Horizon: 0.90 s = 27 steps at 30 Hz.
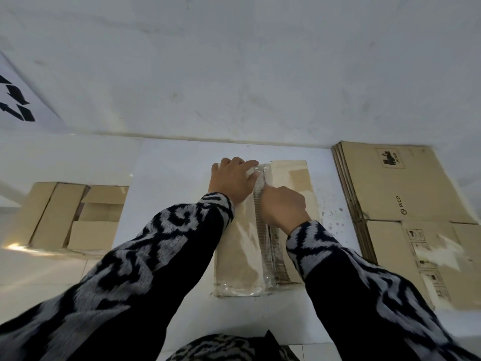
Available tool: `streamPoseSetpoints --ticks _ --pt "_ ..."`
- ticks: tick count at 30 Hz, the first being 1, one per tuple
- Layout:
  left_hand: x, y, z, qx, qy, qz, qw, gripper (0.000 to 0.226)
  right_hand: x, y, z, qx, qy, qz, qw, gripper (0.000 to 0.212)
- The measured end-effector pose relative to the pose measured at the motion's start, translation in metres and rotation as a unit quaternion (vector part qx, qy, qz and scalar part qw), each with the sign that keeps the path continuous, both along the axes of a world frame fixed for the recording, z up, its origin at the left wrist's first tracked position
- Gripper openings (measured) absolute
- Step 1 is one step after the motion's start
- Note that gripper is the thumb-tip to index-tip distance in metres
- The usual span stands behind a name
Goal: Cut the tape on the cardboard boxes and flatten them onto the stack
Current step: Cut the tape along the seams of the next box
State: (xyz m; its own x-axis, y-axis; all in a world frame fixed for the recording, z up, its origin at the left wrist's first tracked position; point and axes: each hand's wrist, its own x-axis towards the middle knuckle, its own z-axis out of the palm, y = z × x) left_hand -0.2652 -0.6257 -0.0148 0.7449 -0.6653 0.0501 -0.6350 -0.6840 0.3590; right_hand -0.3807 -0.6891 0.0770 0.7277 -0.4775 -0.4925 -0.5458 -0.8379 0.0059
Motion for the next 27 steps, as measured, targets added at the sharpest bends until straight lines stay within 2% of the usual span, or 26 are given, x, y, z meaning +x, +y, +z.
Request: streamPoseSetpoints --ticks 2,5,8,10,12,15,19,22,27 --pt "0.0 0.001 0.001 -0.003 -0.001 0.001 1.0 0.039 -0.005 -0.001 -0.002 0.015 0.001 0.002 1.0 0.032" --pt "0.001 0.001 0.002 -0.004 0.005 0.005 1.0 0.039 -0.014 -0.011 -0.001 0.087 -0.018 -0.002 0.996 0.043" --pt "0.0 0.002 0.002 -0.005 0.006 0.007 1.0 0.039 -0.021 -0.021 0.006 0.249 -0.058 -0.098 0.962 0.055" --pt "0.001 0.001 0.001 -0.003 0.012 0.003 1.0 0.039 -0.027 -0.025 0.008 0.285 -0.076 -0.15 0.944 0.06" --pt "0.002 0.001 0.003 0.007 0.002 -0.009 1.0 0.044 -0.033 -0.023 0.01 0.272 -0.09 -0.138 0.948 0.051" --pt "-0.011 0.012 0.009 0.012 -0.018 -0.023 0.999 0.055 -0.036 -0.018 0.008 0.203 -0.119 -0.097 0.967 0.038" --pt "-0.058 0.047 0.004 0.042 -0.001 -0.057 0.997 0.055 -0.034 -0.008 0.005 0.1 -0.105 -0.063 0.987 0.041" --pt "-0.063 0.051 -0.002 0.046 0.01 -0.05 0.998 0.051 -0.037 0.004 0.002 0.041 -0.071 -0.04 0.996 0.044" --pt "-0.064 0.049 -0.007 0.033 0.004 -0.043 0.999 0.058 -0.043 0.015 -0.001 0.025 -0.053 -0.041 0.997 0.04"
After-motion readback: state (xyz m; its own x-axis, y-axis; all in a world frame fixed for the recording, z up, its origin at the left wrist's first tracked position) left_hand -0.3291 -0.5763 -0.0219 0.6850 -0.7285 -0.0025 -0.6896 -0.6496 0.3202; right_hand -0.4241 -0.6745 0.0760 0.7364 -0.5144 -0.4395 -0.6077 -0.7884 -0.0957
